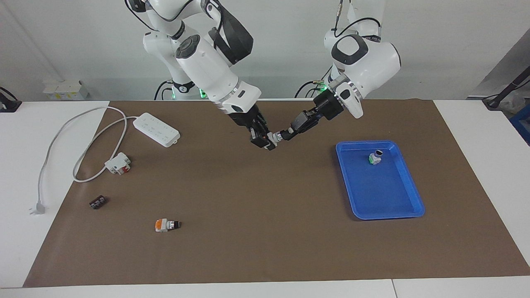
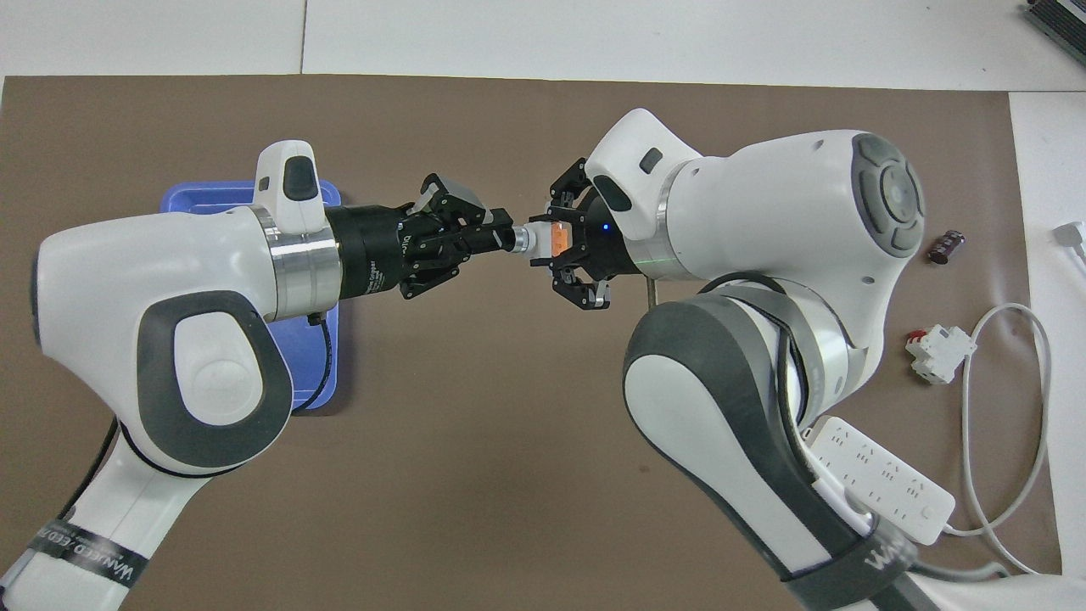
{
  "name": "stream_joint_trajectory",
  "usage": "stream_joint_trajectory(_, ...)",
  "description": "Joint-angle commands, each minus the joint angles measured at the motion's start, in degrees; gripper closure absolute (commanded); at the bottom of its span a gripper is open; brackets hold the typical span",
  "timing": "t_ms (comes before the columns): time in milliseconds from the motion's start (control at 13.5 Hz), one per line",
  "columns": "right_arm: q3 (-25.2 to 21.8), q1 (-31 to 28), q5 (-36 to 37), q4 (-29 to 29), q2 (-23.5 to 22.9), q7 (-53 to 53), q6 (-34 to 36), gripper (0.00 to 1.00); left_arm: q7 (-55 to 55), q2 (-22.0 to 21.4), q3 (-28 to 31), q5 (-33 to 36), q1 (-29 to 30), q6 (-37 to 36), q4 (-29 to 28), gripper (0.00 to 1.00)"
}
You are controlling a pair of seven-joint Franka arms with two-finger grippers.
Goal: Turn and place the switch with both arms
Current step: 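Close the left gripper on the switch held by the right gripper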
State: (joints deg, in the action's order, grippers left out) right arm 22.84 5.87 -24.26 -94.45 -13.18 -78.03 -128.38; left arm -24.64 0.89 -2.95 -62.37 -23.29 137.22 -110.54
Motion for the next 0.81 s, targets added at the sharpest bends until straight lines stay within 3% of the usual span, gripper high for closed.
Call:
stream_joint_trajectory(0,0.2,-0.3,-1.9,-1.8,1.5,0.8,-1.2,1.00,-0.1,1.0,0.0,-0.9,0.4,-1.3,1.3,0.75)
stream_joint_trajectory(222,0.1,-0.4,-2.1,-1.7,1.8,1.0,-1.2,1.00,0.0,1.0,0.0,-0.8,0.4,-1.3,1.3,0.83)
stream_joint_trajectory(443,0.1,-0.5,-2.1,-1.8,2.3,1.0,-0.8,1.00,0.0,1.0,0.1,-0.8,0.2,-1.2,1.3,1.00)
stream_joint_trajectory(739,0.1,-0.5,-2.1,-1.8,2.4,1.0,-0.6,1.00,-0.2,1.0,0.1,-0.5,-0.4,-1.4,1.2,1.00)
